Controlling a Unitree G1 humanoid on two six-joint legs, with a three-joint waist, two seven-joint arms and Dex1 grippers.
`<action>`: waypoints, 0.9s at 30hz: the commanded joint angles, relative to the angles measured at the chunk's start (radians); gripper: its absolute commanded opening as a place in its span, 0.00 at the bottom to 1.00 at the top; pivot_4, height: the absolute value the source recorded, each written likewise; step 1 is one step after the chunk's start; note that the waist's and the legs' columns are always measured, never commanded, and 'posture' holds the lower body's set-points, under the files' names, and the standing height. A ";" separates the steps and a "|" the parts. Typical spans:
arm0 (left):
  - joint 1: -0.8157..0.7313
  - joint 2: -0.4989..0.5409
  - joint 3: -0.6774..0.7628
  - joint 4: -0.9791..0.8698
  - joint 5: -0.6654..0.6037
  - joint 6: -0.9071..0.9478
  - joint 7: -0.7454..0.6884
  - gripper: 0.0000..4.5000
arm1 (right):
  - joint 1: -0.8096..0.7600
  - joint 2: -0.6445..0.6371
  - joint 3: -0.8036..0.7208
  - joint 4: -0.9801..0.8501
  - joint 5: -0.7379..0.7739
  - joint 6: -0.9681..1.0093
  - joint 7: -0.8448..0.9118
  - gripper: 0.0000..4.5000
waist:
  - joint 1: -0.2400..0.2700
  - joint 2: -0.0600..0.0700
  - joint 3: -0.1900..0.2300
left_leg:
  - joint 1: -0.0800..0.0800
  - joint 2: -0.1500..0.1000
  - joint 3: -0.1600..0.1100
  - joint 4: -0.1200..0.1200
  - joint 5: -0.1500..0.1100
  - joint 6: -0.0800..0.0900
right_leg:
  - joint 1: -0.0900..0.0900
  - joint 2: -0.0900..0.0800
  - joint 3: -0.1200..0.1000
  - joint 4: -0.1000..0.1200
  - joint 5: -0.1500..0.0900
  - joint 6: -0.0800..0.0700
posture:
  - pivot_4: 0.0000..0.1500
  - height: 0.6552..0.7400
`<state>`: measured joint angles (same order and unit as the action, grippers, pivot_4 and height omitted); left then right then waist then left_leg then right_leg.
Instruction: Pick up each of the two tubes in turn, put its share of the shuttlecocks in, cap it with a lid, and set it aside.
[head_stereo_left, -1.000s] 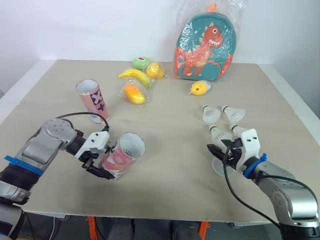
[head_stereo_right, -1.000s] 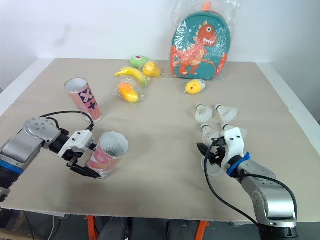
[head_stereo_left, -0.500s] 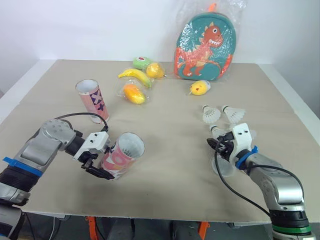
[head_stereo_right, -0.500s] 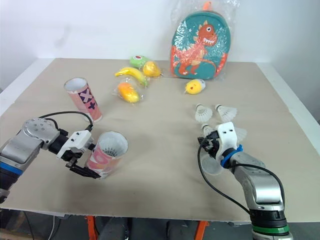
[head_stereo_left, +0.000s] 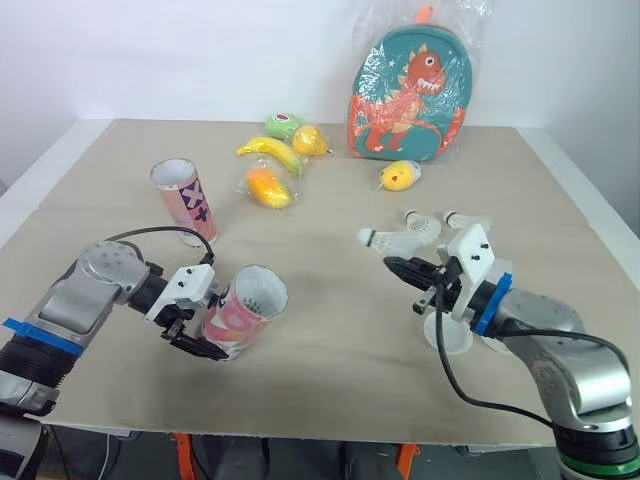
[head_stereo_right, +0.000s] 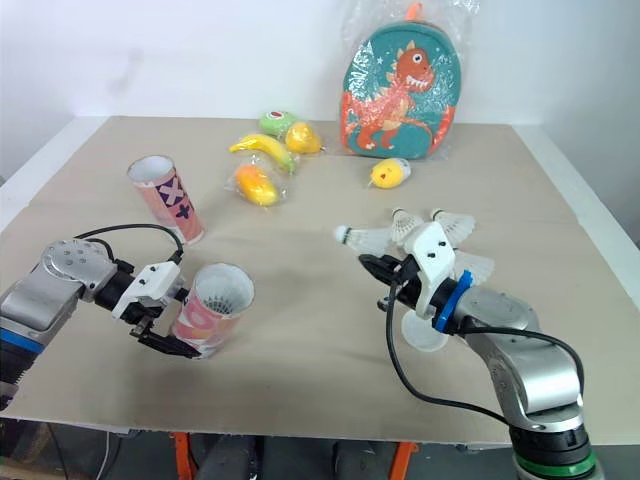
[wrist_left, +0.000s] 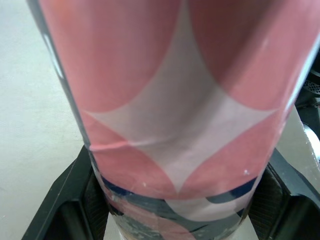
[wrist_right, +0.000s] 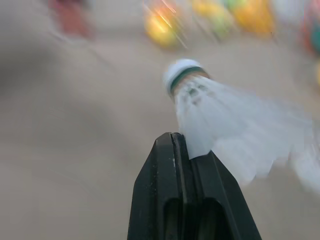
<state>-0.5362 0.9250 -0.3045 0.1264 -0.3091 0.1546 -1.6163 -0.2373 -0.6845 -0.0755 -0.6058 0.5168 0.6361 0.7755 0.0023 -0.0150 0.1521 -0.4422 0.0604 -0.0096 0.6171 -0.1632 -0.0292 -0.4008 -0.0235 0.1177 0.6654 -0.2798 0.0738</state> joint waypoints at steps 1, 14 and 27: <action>-0.001 -0.004 -0.043 0.006 0.027 0.001 0.002 0.68 | -0.197 -0.068 0.096 -0.052 0.044 -0.078 0.214 0.03 | -0.002 0.000 0.000 | 0.001 0.000 0.000 0.000 0.000 0.000 | 0.000 0.000 0.000 0.000 0.000 0.000 | 1.00 0.94; -0.020 -0.012 -0.050 0.005 0.035 0.007 0.002 0.68 | -0.675 -0.004 0.498 0.369 -0.252 -0.359 0.581 0.03 | 0.006 0.001 0.002 | 0.002 0.001 0.002 0.002 0.000 0.000 | -0.003 -0.001 -0.002 0.000 0.001 -0.002 | 1.00 0.94; -0.002 -0.025 -0.025 -0.004 0.048 0.019 0.002 0.68 | -0.719 0.071 0.489 0.425 -0.243 -0.363 0.657 0.28 | 0.005 0.001 0.002 | 0.001 0.002 0.003 0.002 0.000 0.000 | -0.003 0.000 -0.002 0.005 0.000 -0.004 | 1.00 0.94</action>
<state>-0.5477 0.9157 -0.3009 0.1184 -0.2877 0.1753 -1.6165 -0.9240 -0.6191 0.4332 -0.1655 0.2438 0.2552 1.4128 0.0070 -0.0140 0.1541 -0.4407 0.0627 -0.0069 0.6187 -0.1630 -0.0293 -0.4037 -0.0231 0.1161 0.6707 -0.2793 0.0698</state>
